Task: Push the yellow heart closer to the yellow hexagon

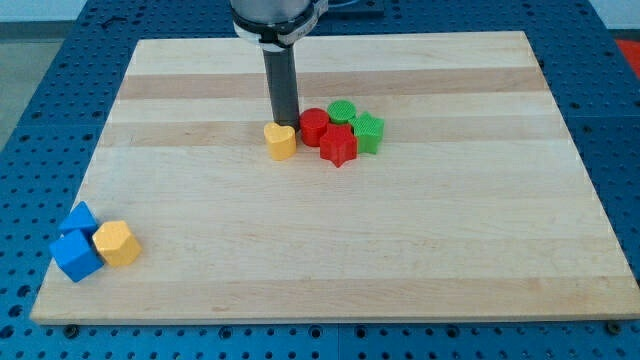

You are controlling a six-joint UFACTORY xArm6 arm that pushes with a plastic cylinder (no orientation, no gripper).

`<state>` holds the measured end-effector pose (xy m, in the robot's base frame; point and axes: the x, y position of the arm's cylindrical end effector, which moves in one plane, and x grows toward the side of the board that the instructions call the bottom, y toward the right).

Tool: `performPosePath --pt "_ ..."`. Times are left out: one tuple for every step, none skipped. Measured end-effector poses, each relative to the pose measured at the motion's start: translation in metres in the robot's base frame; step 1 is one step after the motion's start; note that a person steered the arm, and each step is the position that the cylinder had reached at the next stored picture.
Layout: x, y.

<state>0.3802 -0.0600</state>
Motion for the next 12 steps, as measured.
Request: performPosePath --pt "0.005 -0.011" --pt "0.028 -0.011" --pt "0.051 -0.010" --pt "0.075 -0.011" --pt "0.104 -0.010" --pt "0.128 -0.010" --pt "0.151 -0.012" --pt "0.155 -0.036" --pt "0.155 -0.070" --pt "0.155 -0.097" --pt "0.154 -0.124" --pt "0.154 -0.142"
